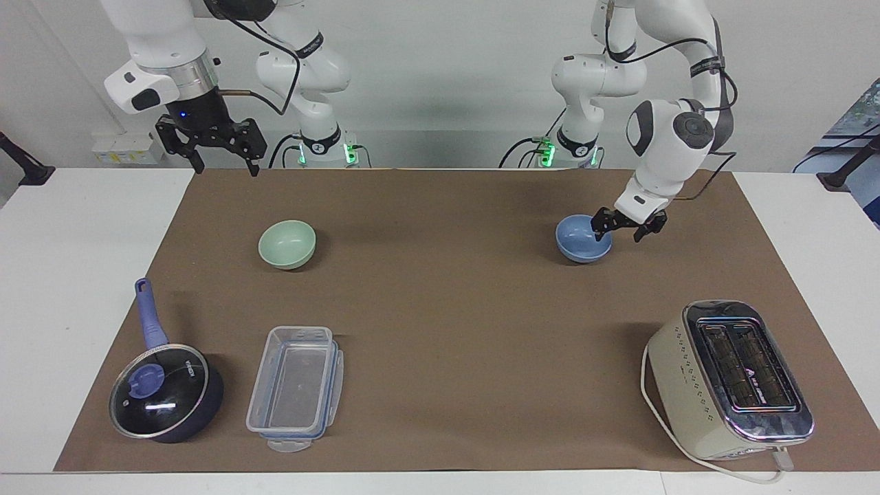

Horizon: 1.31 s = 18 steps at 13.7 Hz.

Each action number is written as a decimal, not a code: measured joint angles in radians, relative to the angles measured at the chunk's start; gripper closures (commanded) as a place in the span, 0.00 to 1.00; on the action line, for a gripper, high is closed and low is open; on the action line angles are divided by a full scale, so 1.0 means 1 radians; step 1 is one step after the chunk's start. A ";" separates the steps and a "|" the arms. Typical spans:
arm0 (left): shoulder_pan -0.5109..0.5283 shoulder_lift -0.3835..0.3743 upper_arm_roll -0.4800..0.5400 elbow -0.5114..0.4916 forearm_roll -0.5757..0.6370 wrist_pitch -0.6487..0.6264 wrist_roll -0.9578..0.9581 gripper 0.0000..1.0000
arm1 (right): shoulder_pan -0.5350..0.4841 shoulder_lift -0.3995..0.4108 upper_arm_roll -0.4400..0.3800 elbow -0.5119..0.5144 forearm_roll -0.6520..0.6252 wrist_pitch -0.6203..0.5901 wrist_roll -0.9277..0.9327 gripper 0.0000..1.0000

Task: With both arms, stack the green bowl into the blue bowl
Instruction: 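Reach the left gripper toward the rim of the blue bowl, then close the left gripper on the blue bowl rim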

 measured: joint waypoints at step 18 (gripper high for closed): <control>-0.001 -0.006 -0.002 0.208 -0.050 -0.213 0.007 1.00 | 0.000 0.000 0.000 0.000 0.000 0.000 0.000 0.00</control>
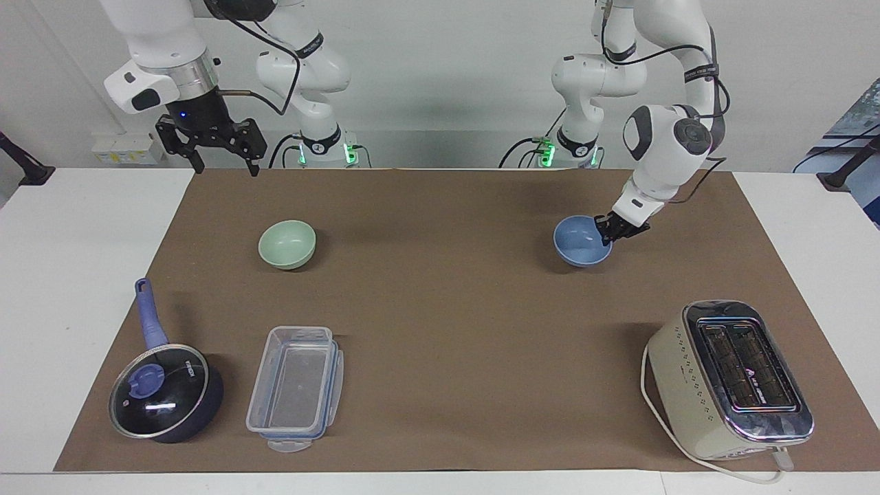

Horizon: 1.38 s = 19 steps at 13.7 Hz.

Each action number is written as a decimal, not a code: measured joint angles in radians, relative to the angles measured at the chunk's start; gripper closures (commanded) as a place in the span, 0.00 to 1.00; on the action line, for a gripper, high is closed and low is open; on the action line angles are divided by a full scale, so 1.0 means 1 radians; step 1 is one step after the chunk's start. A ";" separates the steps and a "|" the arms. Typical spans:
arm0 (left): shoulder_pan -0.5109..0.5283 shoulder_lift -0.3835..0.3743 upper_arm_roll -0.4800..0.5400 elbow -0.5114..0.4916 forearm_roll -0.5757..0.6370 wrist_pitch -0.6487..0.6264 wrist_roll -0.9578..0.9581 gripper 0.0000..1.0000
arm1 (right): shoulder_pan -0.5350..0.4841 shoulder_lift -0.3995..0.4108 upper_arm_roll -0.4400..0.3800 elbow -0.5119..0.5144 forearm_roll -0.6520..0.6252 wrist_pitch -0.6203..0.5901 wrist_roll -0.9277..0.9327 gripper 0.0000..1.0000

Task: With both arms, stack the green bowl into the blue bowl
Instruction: 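Close the left gripper on the blue bowl rim, then slide the blue bowl toward the table center, then open the left gripper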

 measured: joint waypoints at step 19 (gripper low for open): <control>-0.478 0.106 -0.029 0.040 -0.052 0.196 -0.298 1.00 | -0.002 0.000 -0.008 0.000 0.000 0.000 0.000 0.00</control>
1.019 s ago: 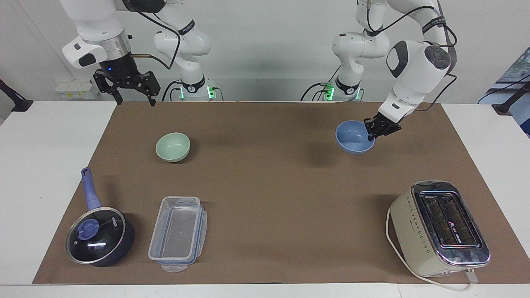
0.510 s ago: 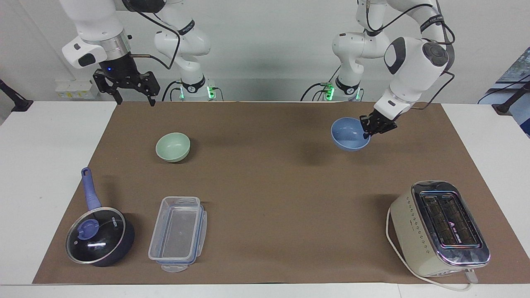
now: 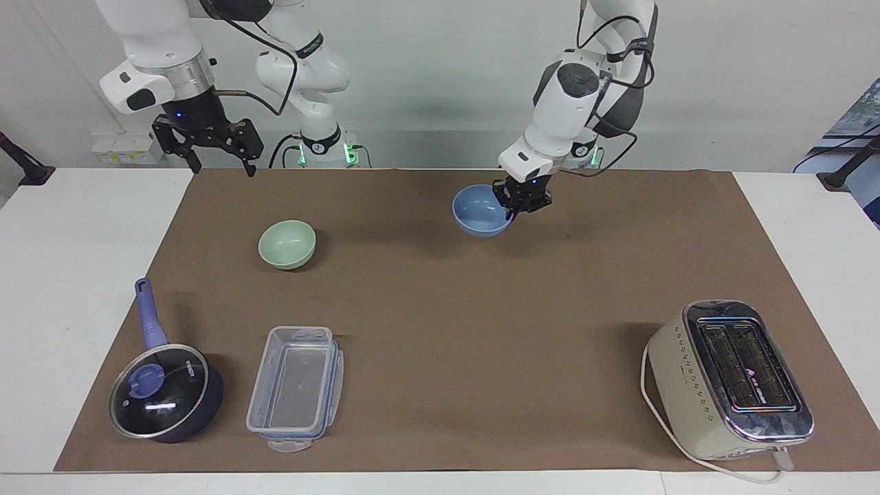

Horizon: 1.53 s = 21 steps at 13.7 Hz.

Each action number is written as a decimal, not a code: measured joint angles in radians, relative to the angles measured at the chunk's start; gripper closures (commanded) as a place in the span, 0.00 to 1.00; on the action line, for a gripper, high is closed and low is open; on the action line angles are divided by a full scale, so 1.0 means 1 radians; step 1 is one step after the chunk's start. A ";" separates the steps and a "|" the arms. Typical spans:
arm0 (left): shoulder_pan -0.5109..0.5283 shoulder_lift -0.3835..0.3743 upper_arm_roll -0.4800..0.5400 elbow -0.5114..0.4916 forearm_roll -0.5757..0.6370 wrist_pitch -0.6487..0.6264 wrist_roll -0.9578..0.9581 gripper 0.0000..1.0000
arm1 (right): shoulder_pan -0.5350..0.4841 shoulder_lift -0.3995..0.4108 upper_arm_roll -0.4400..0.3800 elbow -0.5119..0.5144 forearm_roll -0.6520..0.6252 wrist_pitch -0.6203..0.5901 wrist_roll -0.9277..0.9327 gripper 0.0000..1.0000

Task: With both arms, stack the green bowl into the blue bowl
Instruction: 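Slide the blue bowl toward the table center, then open the left gripper, then retract the left gripper while the right gripper reaches the green bowl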

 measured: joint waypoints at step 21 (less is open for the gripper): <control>0.112 0.021 0.035 0.152 -0.079 -0.157 0.004 0.00 | -0.039 -0.010 -0.003 -0.119 0.000 0.092 -0.010 0.00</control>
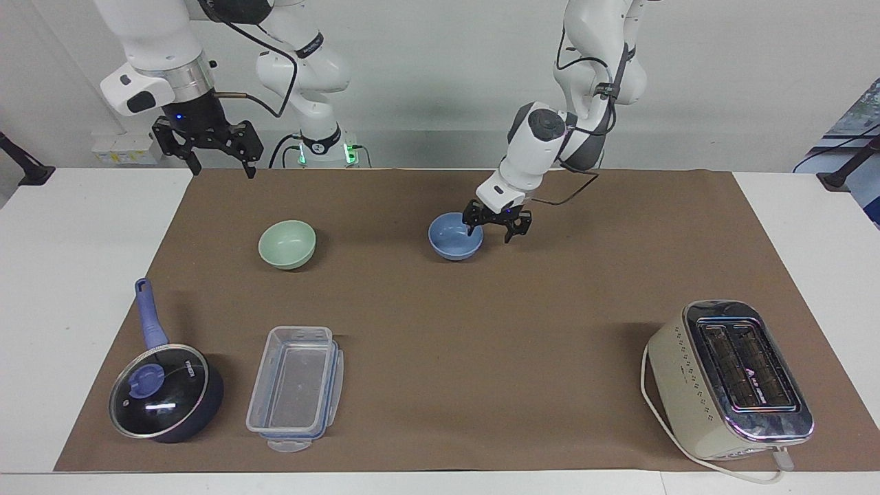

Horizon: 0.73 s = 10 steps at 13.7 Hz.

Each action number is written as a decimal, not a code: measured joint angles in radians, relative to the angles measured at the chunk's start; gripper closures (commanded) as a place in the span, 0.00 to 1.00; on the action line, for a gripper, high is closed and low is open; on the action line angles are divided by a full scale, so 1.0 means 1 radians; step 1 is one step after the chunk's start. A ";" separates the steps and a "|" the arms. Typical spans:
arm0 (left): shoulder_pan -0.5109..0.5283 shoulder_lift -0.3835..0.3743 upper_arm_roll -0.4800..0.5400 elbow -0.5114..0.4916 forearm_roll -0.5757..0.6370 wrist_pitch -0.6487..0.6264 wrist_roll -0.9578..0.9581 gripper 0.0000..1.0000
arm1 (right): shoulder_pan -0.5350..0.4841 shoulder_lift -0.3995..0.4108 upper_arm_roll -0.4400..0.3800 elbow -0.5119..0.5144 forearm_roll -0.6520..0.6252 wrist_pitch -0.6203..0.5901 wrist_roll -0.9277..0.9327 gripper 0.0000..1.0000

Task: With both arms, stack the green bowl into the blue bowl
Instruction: 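Retract the left gripper while the right gripper reaches the green bowl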

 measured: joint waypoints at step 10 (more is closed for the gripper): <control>0.306 0.000 0.008 0.306 0.154 -0.294 0.176 0.00 | -0.062 0.002 -0.003 -0.508 0.000 0.435 -0.113 0.00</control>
